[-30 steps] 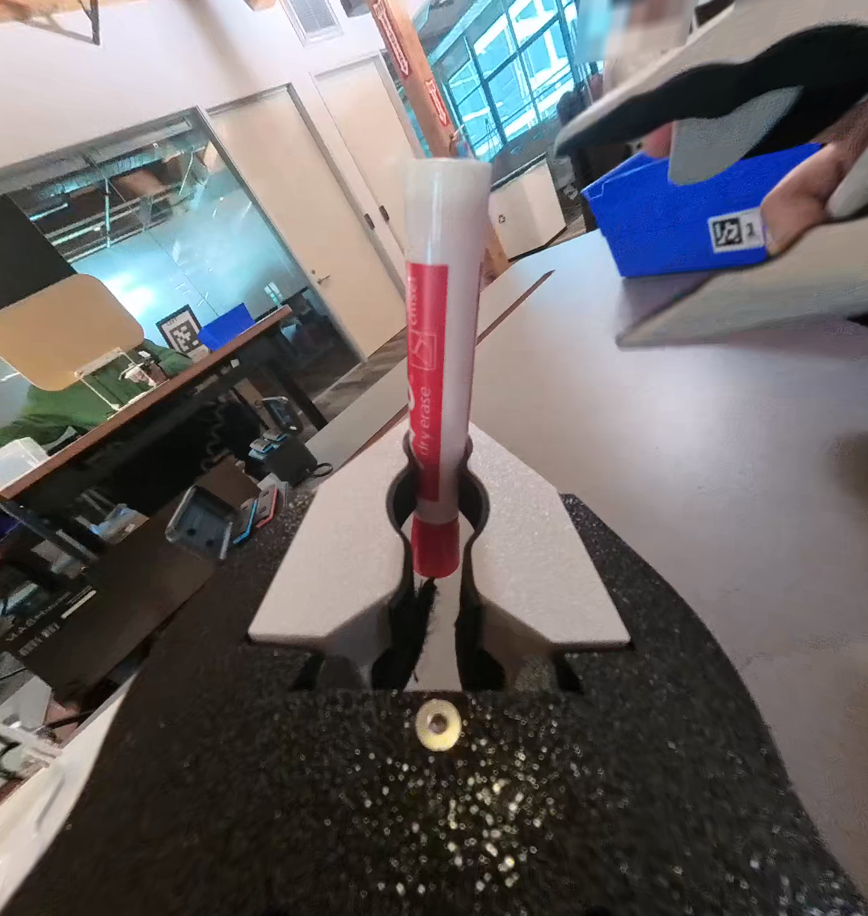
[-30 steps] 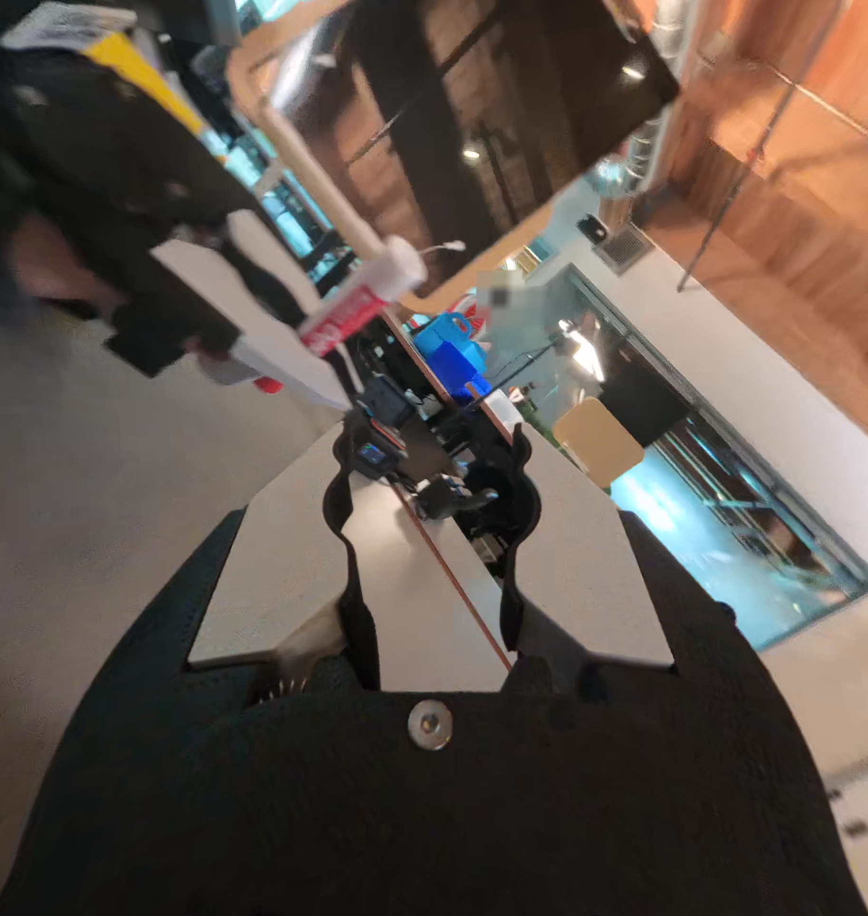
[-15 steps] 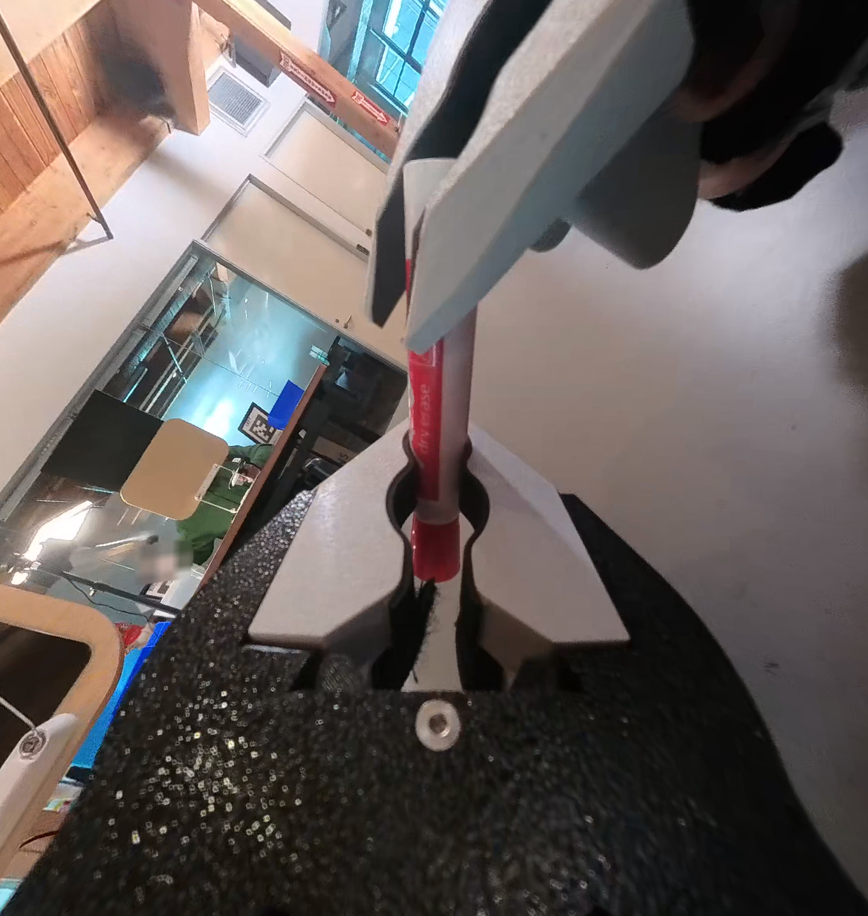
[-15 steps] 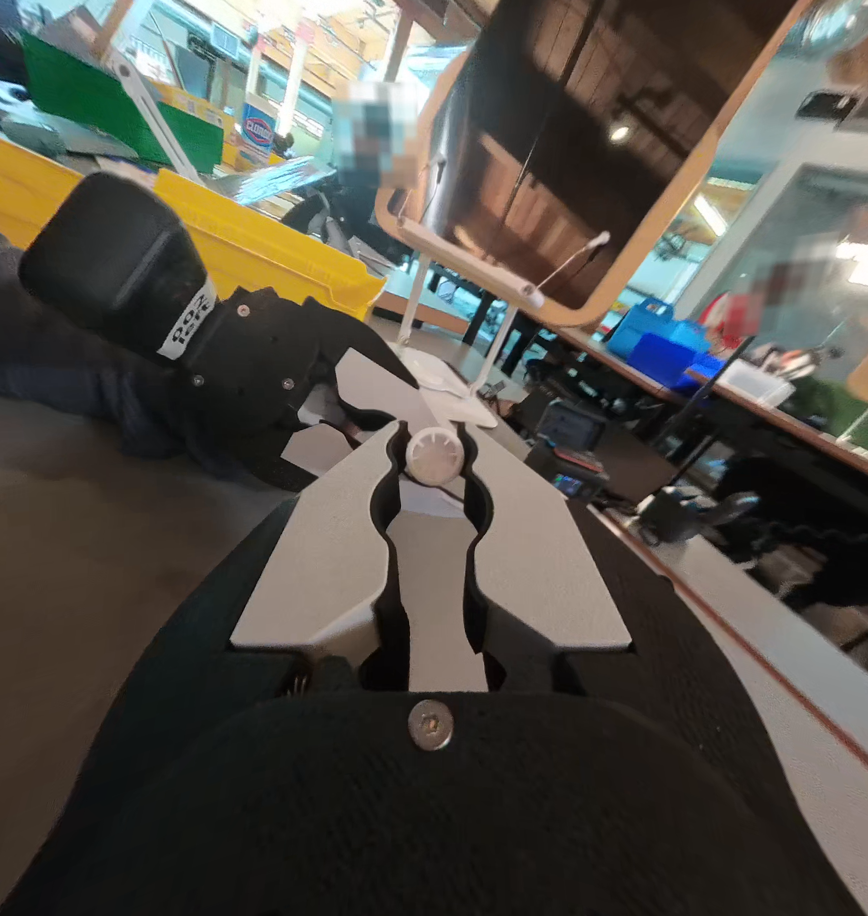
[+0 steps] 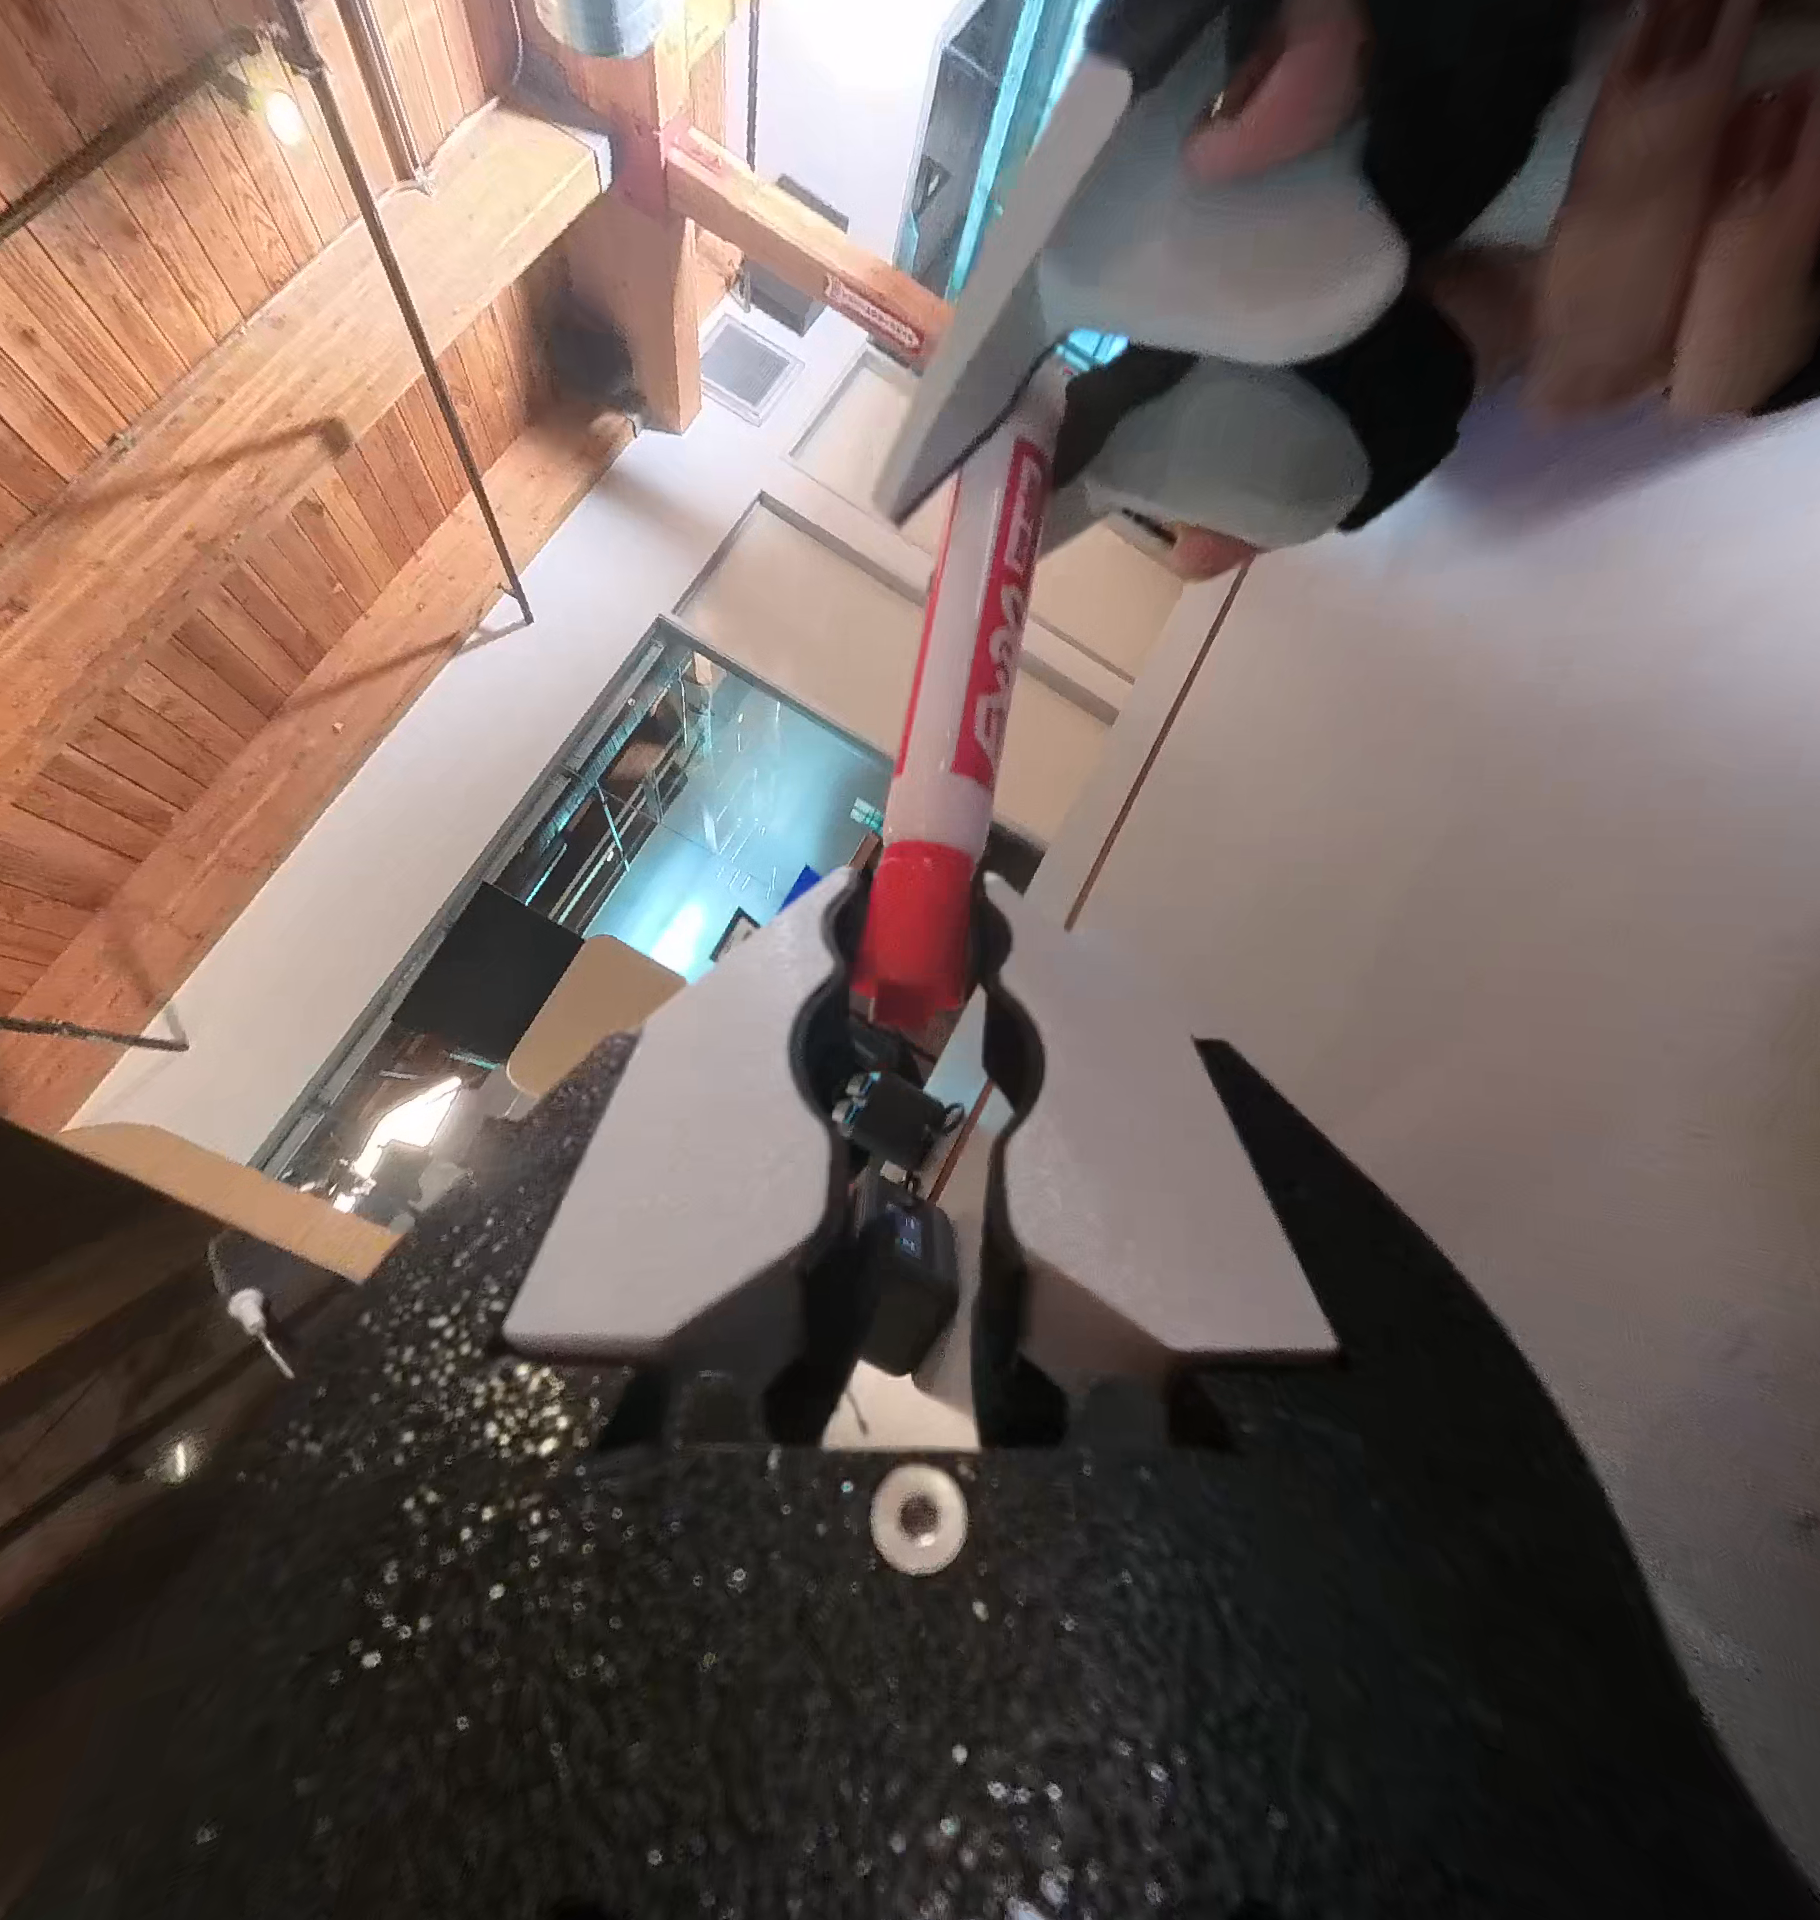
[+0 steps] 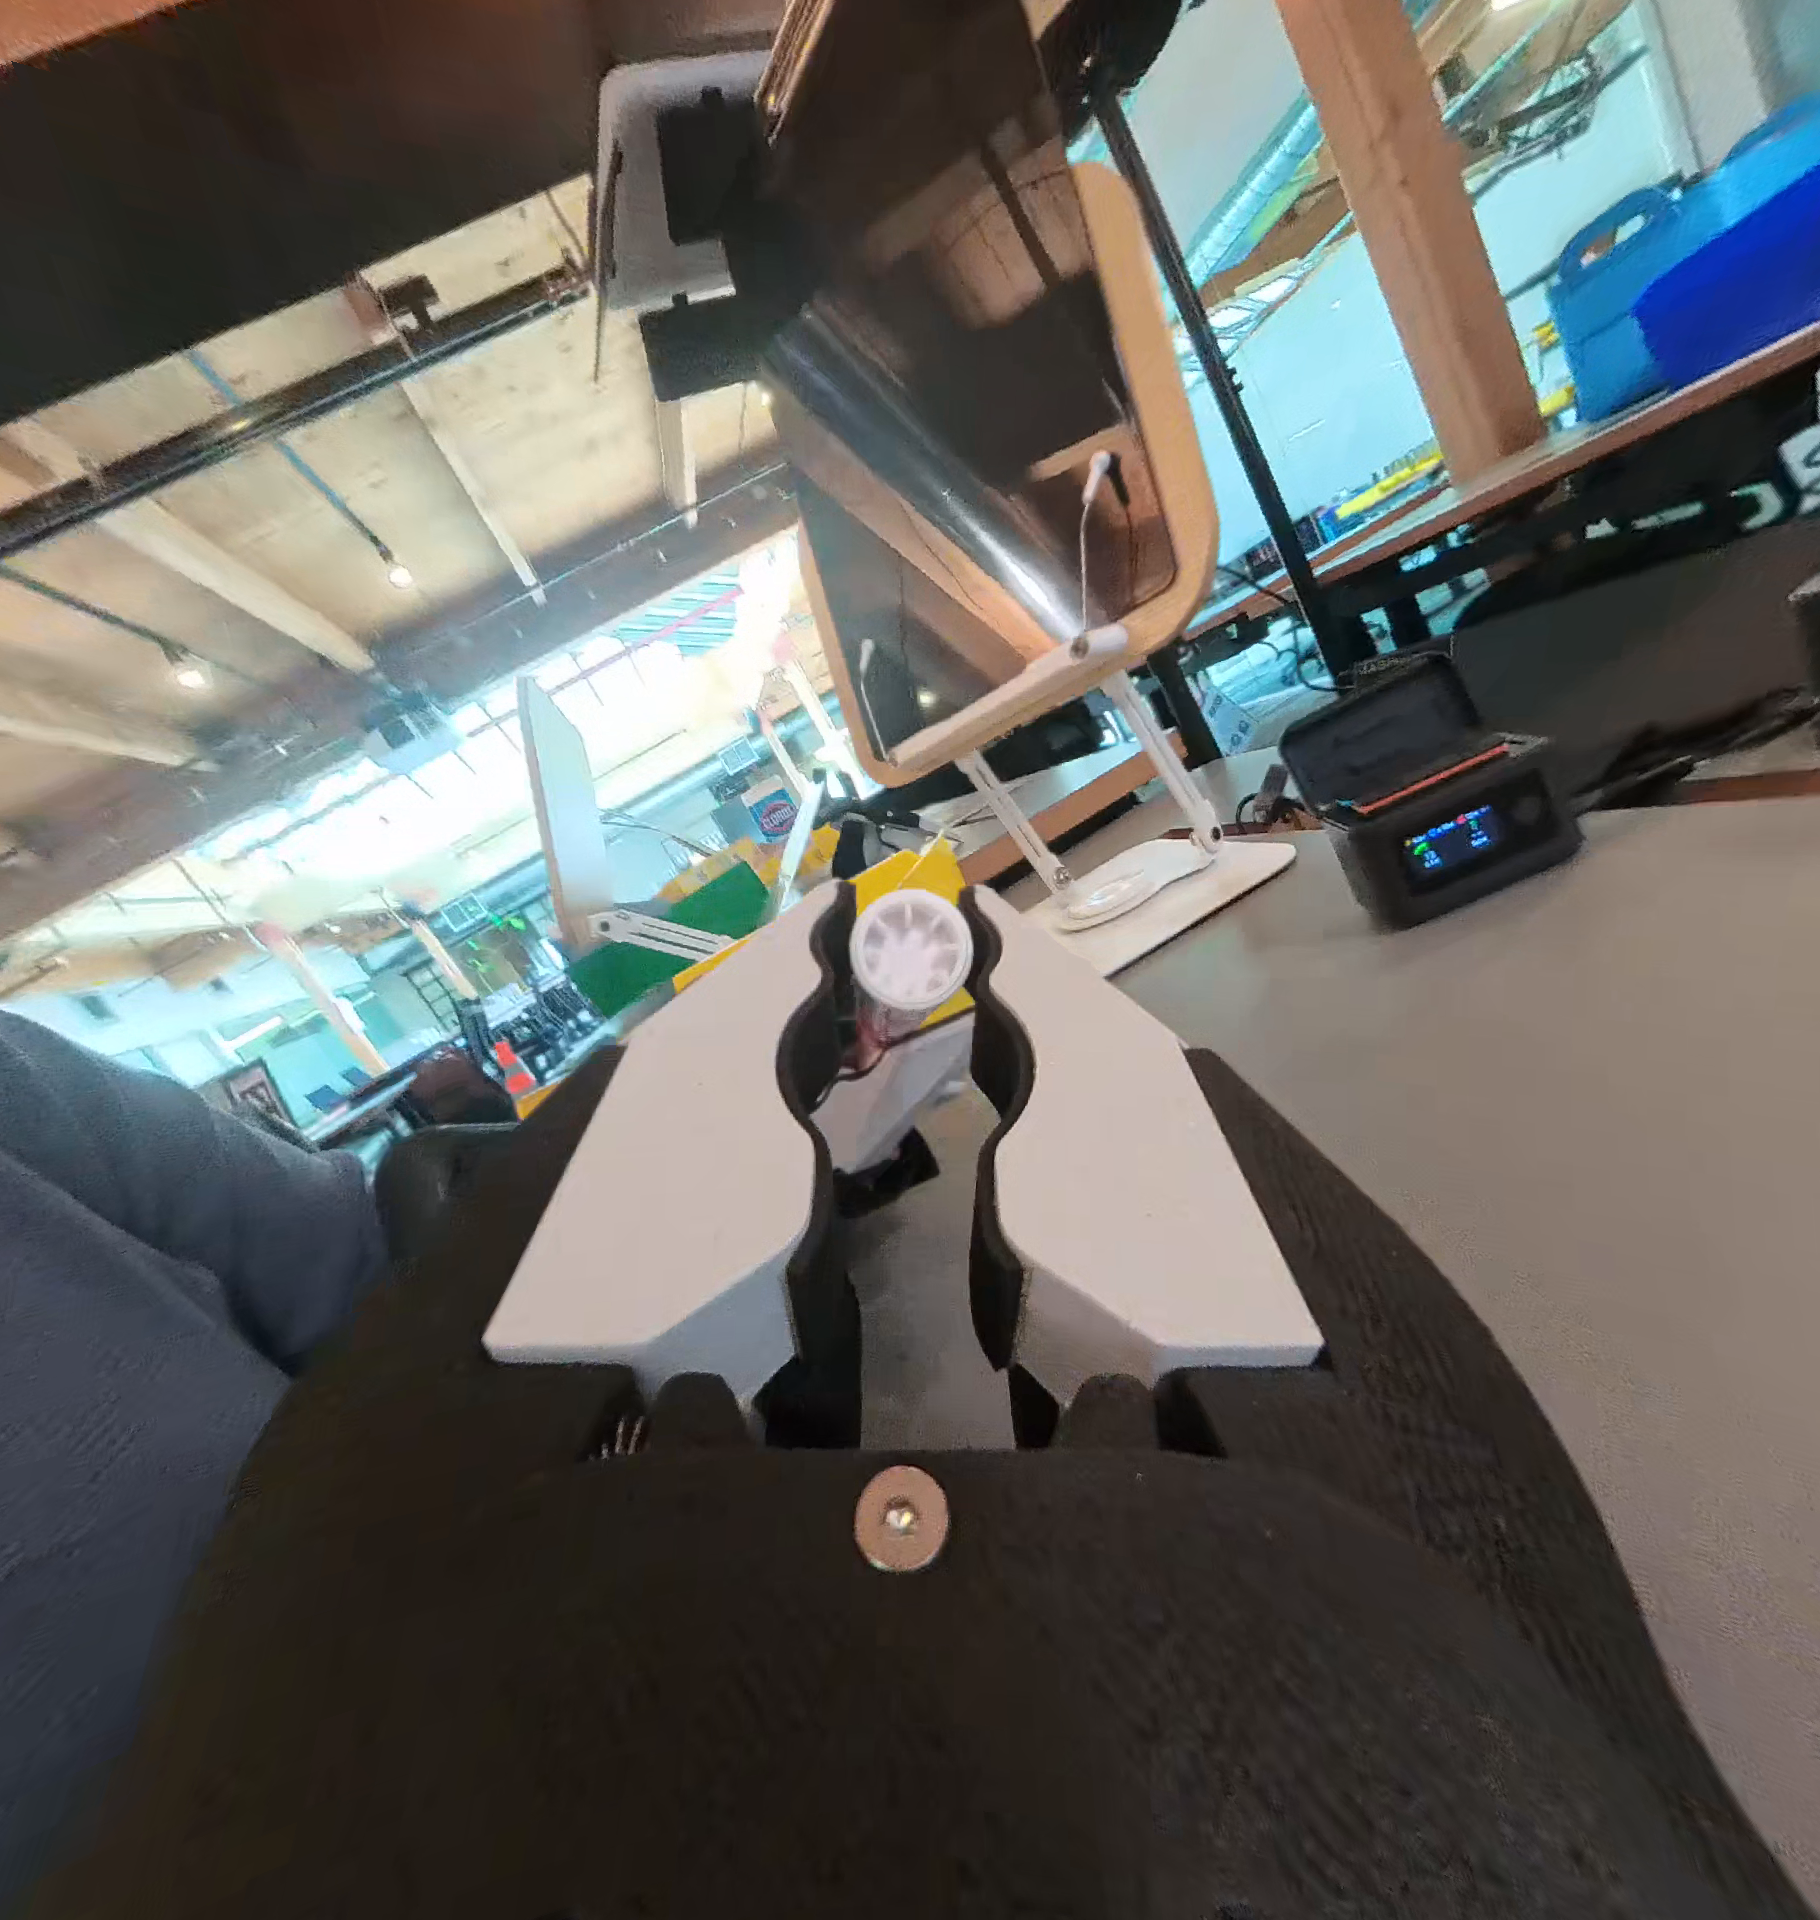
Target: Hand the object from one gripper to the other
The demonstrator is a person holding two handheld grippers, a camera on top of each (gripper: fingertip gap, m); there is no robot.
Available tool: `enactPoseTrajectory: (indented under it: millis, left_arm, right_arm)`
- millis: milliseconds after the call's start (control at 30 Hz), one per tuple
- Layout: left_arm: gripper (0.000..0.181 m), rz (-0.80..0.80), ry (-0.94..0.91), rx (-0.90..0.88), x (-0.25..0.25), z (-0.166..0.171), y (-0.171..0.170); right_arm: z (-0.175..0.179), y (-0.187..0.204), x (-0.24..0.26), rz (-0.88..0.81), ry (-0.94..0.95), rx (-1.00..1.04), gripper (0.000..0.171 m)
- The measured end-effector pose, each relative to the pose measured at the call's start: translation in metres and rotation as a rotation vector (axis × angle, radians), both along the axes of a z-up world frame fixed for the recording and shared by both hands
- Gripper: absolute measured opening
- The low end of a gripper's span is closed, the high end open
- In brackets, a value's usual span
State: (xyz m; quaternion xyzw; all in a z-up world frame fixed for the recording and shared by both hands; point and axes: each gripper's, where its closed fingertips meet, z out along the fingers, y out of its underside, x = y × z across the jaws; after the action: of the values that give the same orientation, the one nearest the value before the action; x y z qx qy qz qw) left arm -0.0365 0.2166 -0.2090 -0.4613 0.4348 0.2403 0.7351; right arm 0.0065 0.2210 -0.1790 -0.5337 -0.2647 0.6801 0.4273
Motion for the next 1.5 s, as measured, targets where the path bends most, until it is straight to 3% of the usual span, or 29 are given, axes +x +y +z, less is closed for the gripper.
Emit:
enactPoseTrajectory:
  millis: [200, 300, 333, 367, 500, 633, 700, 900, 1033, 1100, 1167, 1333, 1500]
  left_arm:
    - [0.016, -0.026, 0.037, 0.005, 0.007, -0.002, -0.004]
    - [0.016, -0.020, -0.003, -0.083, 0.006, -0.006, 0.002]
    - [0.015, -0.002, -0.038, -0.107, 0.002, -0.005, 0.005]
    - [0.015, 0.014, -0.074, -0.139, -0.003, -0.006, 0.008]
    - [0.015, 0.033, -0.207, -0.268, -0.020, -0.013, 0.020]
    - [0.016, 0.035, -0.198, -0.306, -0.021, -0.021, 0.022]
    - [0.016, 0.041, -0.135, -0.292, -0.016, -0.025, 0.022]
    - [0.016, 0.020, 0.041, -0.211, 0.001, -0.032, 0.014]
    - [0.016, -0.008, 0.059, -0.207, 0.005, -0.035, 0.012]
    - [0.019, -0.013, 0.056, -0.133, 0.005, -0.026, 0.009]
    - [0.025, -0.011, 0.037, -0.062, 0.005, -0.016, 0.005]
    - [0.074, 0.080, 0.003, -0.037, -0.008, -0.010, 0.016]
    - [0.083, 0.107, 0.015, -0.018, -0.012, -0.009, 0.019]
  right_arm:
    - [0.000, 0.000, 0.000, 0.007, -0.011, -0.011, 0.018]
    - [-0.003, 0.011, 0.001, -0.106, -0.039, 0.041, 0.020]
    - [-0.003, 0.016, 0.003, -0.189, -0.068, 0.105, 0.027]
    - [-0.004, 0.021, 0.004, -0.276, -0.109, 0.193, 0.045]
    - [-0.004, 0.030, 0.012, -0.650, -0.394, 0.770, 0.080]
    - [-0.017, 0.018, 0.002, -0.913, -0.813, 1.617, 0.075]
    - [-0.030, 0.010, -0.010, -0.903, -0.928, 1.894, 0.065]
    - [-0.049, 0.025, -0.007, -0.812, -1.018, 1.811, 0.053]
    - [-0.052, 0.033, -0.002, -0.832, -1.072, 1.776, 0.020]
    - [-0.055, 0.035, -0.001, -0.799, -1.071, 1.696, 0.019]
    - [-0.057, 0.035, -0.002, -0.752, -1.037, 1.559, 0.019]
    - [-0.062, 0.039, 0.001, -0.650, -0.969, 1.203, 0.017]
    - [-0.068, 0.024, -0.009, -0.362, -0.752, 0.653, 0.018]
